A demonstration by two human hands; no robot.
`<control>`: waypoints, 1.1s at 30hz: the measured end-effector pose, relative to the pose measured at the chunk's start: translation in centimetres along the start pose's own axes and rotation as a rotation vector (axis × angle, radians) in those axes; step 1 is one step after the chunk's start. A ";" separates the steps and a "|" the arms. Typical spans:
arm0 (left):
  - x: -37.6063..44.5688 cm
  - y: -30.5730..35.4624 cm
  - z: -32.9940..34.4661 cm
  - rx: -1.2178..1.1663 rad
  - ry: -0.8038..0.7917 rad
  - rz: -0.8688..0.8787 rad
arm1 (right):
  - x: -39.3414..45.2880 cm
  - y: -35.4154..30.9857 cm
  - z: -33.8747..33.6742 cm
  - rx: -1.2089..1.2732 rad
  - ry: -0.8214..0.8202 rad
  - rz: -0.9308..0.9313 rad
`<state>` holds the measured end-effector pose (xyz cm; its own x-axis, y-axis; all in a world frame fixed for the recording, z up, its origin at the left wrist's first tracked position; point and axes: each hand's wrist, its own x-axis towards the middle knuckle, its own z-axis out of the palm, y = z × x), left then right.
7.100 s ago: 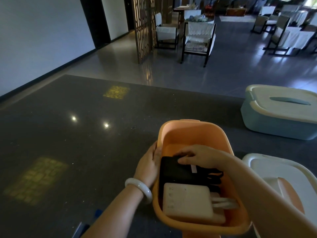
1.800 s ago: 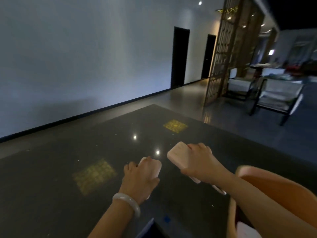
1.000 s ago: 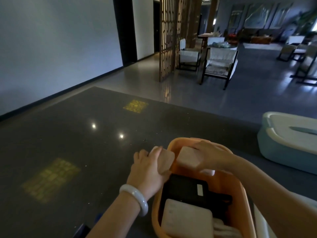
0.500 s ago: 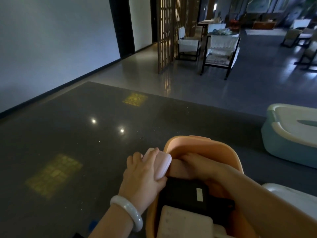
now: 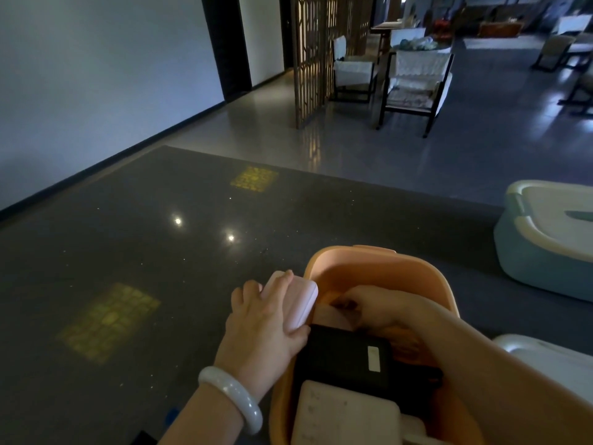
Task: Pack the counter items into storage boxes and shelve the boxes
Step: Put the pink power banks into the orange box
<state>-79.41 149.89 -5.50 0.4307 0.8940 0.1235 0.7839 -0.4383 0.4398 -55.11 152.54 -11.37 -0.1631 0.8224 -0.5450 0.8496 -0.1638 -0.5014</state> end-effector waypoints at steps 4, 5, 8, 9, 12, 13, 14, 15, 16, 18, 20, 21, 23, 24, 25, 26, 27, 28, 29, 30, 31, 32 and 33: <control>0.1 -0.1 0.0 0.004 -0.001 0.001 | 0.2 0.2 -0.2 -0.022 -0.007 0.008; 0.1 -0.1 0.0 -0.001 -0.005 -0.003 | 0.2 0.1 -0.3 -0.019 -0.006 0.006; 0.1 -0.1 0.0 -0.012 -0.008 -0.015 | -0.1 -0.6 -0.4 0.008 0.020 -0.017; 0.1 -0.1 -0.1 -0.025 -0.004 -0.015 | -0.4 -0.9 -0.6 0.036 0.057 -0.031; 0.0 0.1 -0.3 -0.065 0.012 -0.009 | -2.6 -1.8 -1.8 0.199 0.273 -0.099; 0.1 0.3 -0.4 -0.076 0.018 -0.010 | -3.6 -2.3 -2.2 0.292 0.316 -0.123; 0.3 0.6 -0.5 -0.085 0.028 -0.013 | -4.6 -2.9 -2.7 0.376 0.326 -0.144; 0.6 1.0 -0.5 -0.096 0.040 -0.017 | -5.4 -3.5 -3.0 0.448 0.312 -0.165; 1.0 1.3 -0.5 -0.107 0.050 -0.025 | -6.1 -4.2 -3.1 0.530 0.277 -0.186; 2.0 2.2 -0.5 -0.117 0.062 -0.051 | -6.8 -5.5 -2.8 0.728 0.209 -0.229; 3.1 3.4 -0.3 -0.092 0.087 -0.077 | -7.2 -6.4 -2.2 0.930 0.220 -0.239; 3.6 4.1 -0.2 -0.082 0.097 -0.091 | -7.3 -6.7 -1.8 1.032 0.248 -0.234; 4.1 5.2 0.2 -0.103 0.081 -0.092 | -7.3 -7.0 -1.4 1.192 0.308 -0.196; 4.2 5.4 0.4 -0.145 0.056 -0.077 | -7.4 -6.8 -1.4 1.231 0.330 -0.169; 4.4 5.4 0.4 -0.209 0.020 -0.063 | -7.4 -6.5 -1.5 1.241 0.352 -0.146; 4.5 5.3 0.3 -0.294 -0.025 -0.066 | -7.6 -6.1 -1.8 1.234 0.366 -0.133; 4.7 5.2 -0.1 -0.394 -0.073 -0.090 | -7.8 -5.7 -2.1 1.223 0.372 -0.130; 5.0 5.0 -0.5 -0.498 -0.117 -0.126 | -8.1 -5.2 -2.5 1.215 0.367 -0.131; 5.3 4.9 -0.9 -0.599 -0.149 -0.158 | -8.3 -4.8 -3.0 1.204 0.346 -0.139; 5.5 4.8 -1.1 -0.689 -0.169 -0.184 | -8.6 -4.5 -3.4 1.182 0.306 -0.160; 5.8 4.7 -1.1 -0.768 -0.183 -0.198 | -8.8 -4.2 -3.8 1.142 0.262 -0.191; 6.1 4.7 -1.1 -0.825 -0.196 -0.203 | -9.0 -4.0 -4.1 1.078 0.233 -0.211; 6.1 4.8 -1.1 -0.869 -0.202 -0.211 | -9.0 -4.0 -4.4 0.984 0.230 -0.215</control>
<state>-73.51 153.37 -1.69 0.4509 0.8786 -0.1573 0.2781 0.0292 0.9601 -54.84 148.20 -1.52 -0.0748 0.9543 -0.2893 0.0103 -0.2894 -0.9572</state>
